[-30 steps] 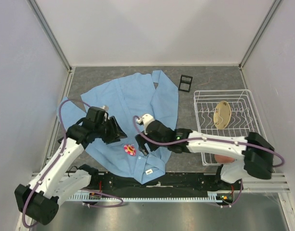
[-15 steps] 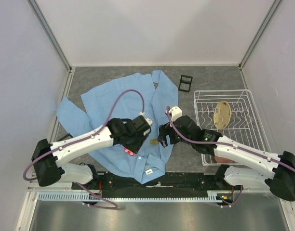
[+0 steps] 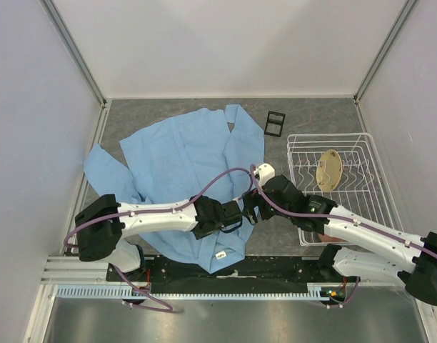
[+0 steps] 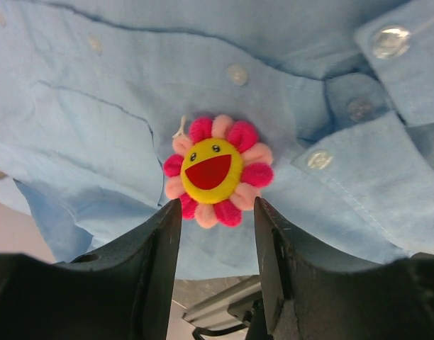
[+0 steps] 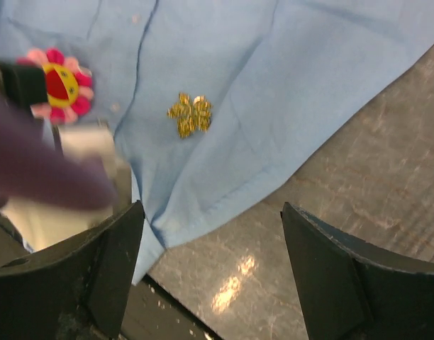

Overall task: Remove the brooch from the garment
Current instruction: Remove the brooch from the clothes.

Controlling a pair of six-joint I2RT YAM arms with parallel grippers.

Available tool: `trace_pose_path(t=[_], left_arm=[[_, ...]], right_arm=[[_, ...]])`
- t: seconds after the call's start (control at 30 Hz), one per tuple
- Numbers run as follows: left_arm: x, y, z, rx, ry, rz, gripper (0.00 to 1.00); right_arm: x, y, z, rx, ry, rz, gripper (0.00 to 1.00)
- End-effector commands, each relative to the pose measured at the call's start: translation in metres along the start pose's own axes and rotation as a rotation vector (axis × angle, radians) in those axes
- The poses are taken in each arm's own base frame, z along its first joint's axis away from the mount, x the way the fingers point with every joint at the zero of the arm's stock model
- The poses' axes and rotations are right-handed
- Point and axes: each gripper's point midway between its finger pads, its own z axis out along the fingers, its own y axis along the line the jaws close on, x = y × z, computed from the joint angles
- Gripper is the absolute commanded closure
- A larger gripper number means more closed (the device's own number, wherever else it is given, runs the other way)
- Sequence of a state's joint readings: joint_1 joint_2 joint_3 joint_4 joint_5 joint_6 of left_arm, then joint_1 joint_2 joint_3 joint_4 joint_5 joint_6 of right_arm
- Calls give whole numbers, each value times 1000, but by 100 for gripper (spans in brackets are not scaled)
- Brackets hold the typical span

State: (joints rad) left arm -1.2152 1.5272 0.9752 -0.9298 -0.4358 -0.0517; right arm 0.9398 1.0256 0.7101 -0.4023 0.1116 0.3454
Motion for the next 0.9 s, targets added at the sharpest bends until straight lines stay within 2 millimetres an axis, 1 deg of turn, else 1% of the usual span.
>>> trace_pose_path(t=[0.0,0.07,0.2,0.27,0.37,0.43,0.5,0.57,0.6,0.63,0.73,0.83,0.87], left_arm=[[-31,-12,-1,31,-131,137,47],[-29,-14,3,34,-111,150,47],[-24,-27,7,97,-71,186,47],[-21,-28,8,105,-51,193,46],[-11,-30,13,108,14,215,44],[-5,-30,20,91,62,230,44],[0,-26,26,51,96,228,44],[-1,-21,28,21,99,210,46],[-2,-15,29,-12,100,200,47],[0,-13,32,-31,110,203,47],[-3,-4,34,-91,102,189,51],[-11,4,31,-140,66,153,57],[-13,7,30,-157,56,144,62]], right_arm=[[-49,13,-11,-52,-195,50,13],[-50,12,-14,-51,-205,60,13],[-49,10,-17,-48,-209,68,13],[-50,10,-19,-46,-216,70,13],[-50,8,-20,-40,-221,72,12],[-52,8,-21,-41,-228,72,12],[-53,8,-23,-44,-230,73,12],[-54,9,-24,-43,-232,75,12],[-54,8,-25,-43,-235,74,12],[-54,8,-25,-43,-235,75,12],[-53,7,-26,-41,-234,78,12],[-53,8,-26,-44,-233,80,12],[-52,8,-26,-44,-232,81,12]])
